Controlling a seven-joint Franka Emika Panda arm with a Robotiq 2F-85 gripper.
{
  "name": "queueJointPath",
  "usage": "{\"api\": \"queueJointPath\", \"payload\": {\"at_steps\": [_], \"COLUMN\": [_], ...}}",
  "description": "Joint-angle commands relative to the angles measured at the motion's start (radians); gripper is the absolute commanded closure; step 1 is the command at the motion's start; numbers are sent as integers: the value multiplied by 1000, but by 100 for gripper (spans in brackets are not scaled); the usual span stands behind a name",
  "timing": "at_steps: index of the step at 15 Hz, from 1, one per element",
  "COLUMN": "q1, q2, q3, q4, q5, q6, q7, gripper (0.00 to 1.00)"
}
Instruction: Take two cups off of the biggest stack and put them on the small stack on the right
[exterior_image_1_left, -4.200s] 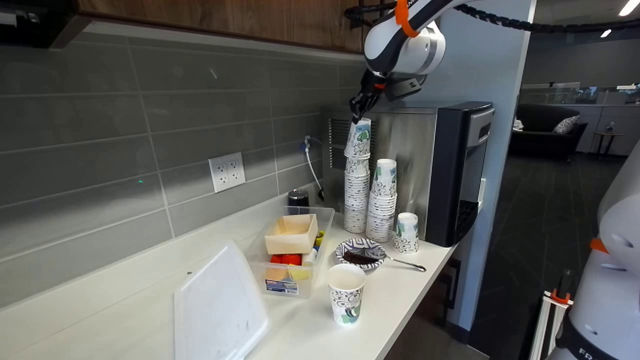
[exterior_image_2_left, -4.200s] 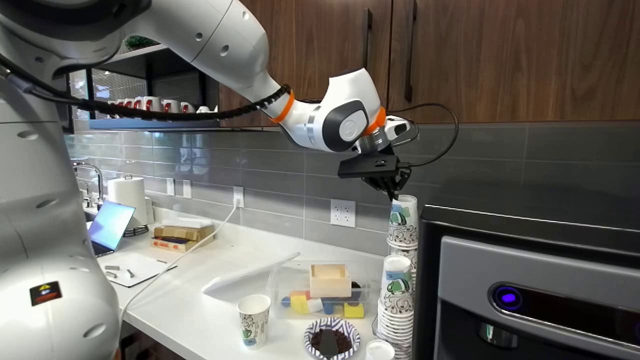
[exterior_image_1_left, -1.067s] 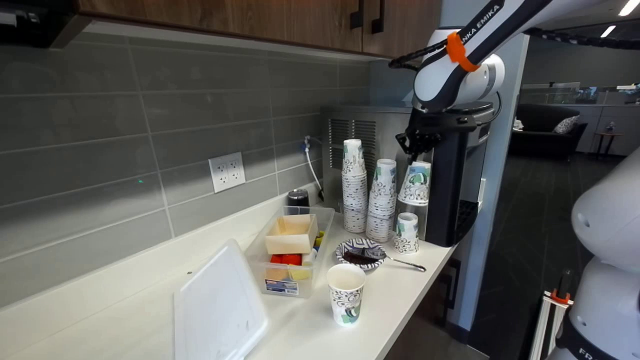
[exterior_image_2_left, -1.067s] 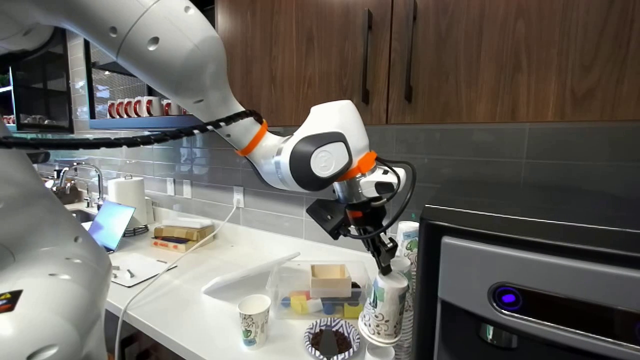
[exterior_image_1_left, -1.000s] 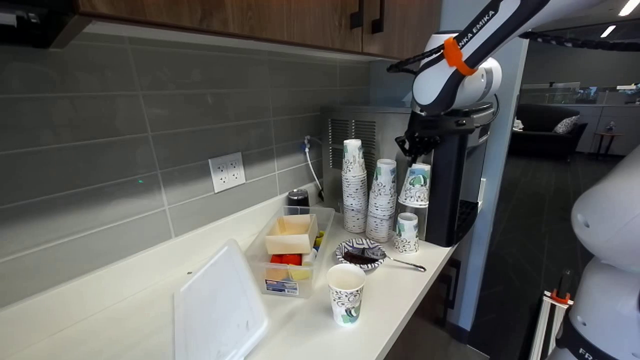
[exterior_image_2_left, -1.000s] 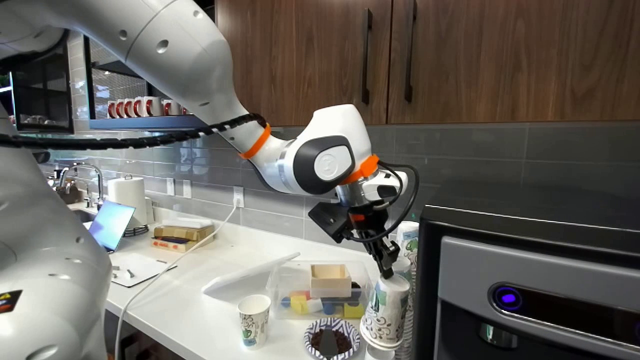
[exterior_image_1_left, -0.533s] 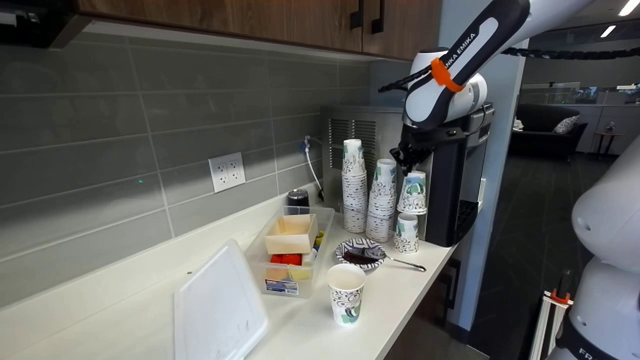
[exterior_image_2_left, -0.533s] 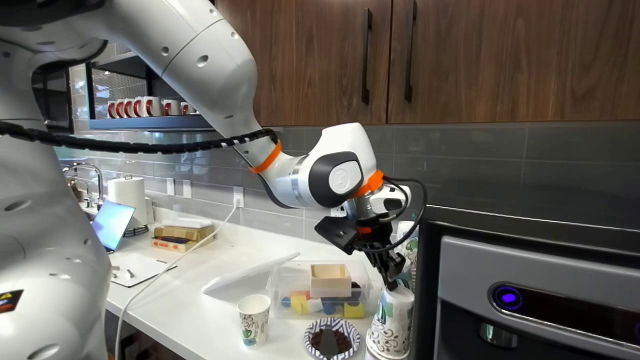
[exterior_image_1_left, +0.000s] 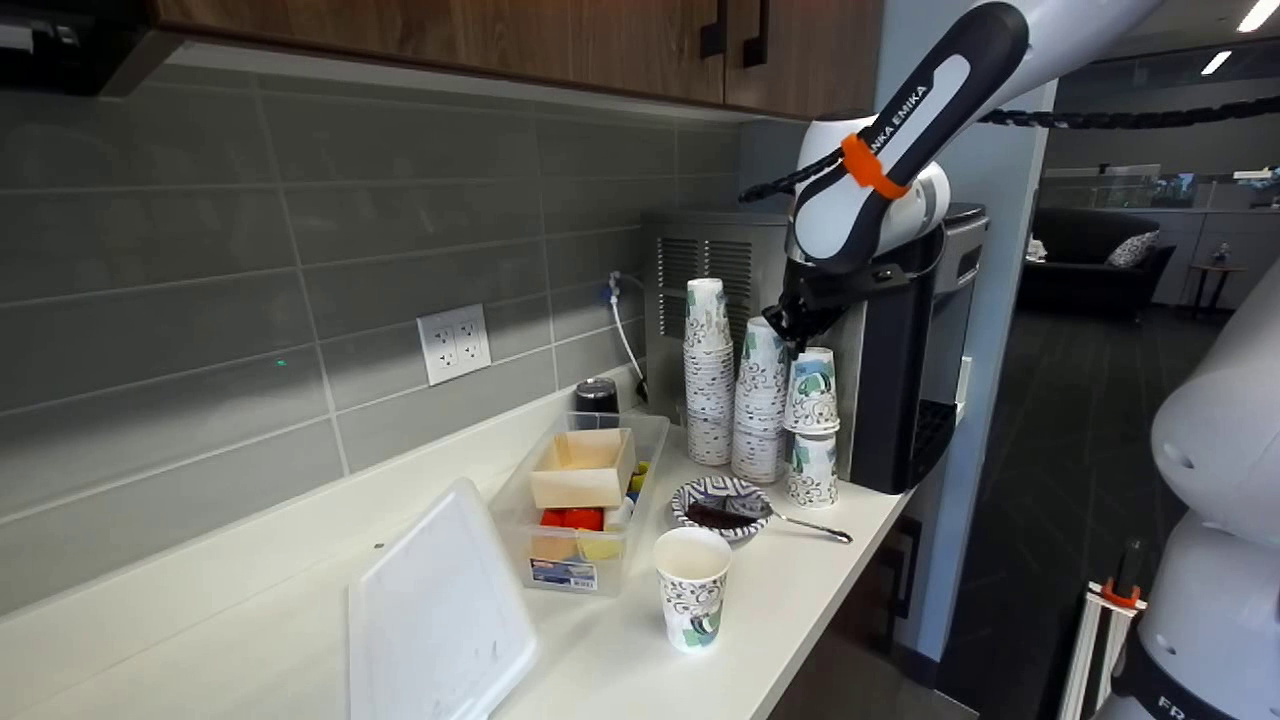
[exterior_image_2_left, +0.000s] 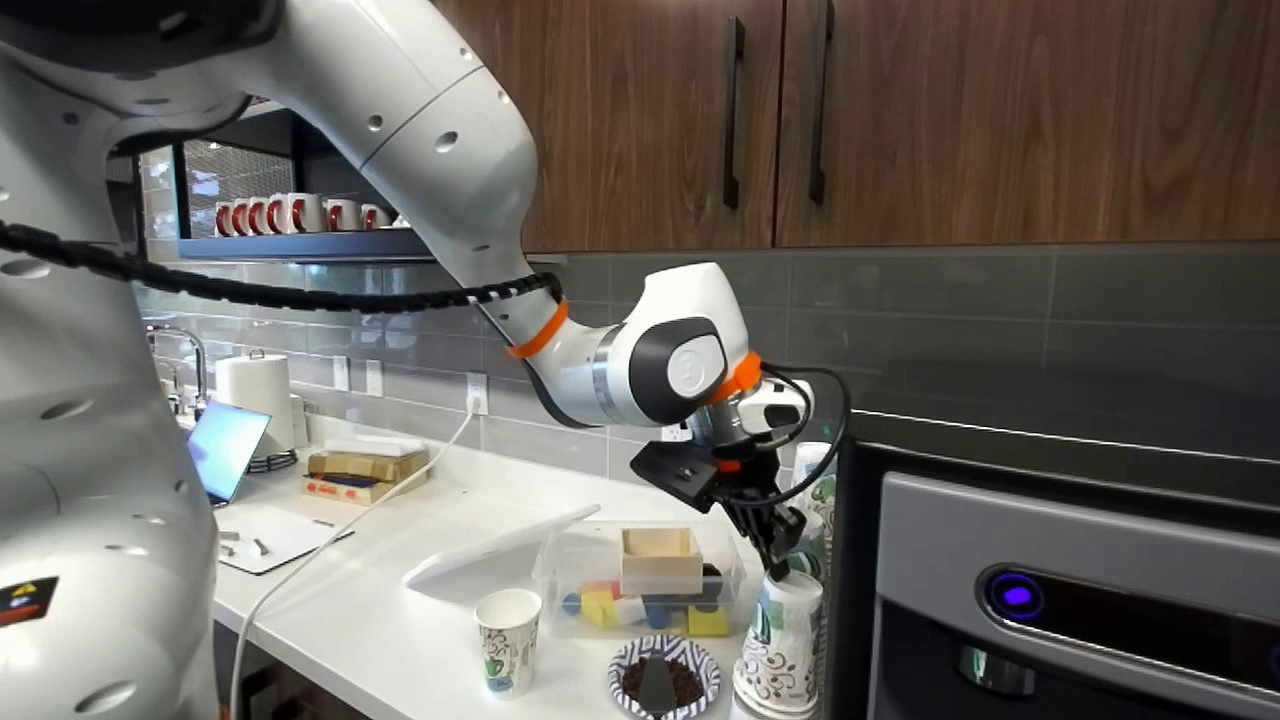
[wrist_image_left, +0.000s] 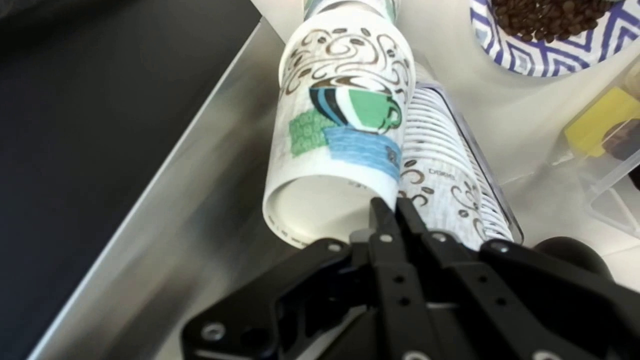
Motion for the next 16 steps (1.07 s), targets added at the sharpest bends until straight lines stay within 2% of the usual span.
{"api": "queueJointPath", "payload": {"at_steps": [1, 10, 16], "q1": [33, 48, 68], "q2": [28, -8, -45], "q3": [-14, -26, -34], "q4": [26, 2, -14], "q5": [-16, 11, 72], "q6": [-2, -73, -123], "q7": [22, 38, 22], "gripper": [99, 99, 99]}}
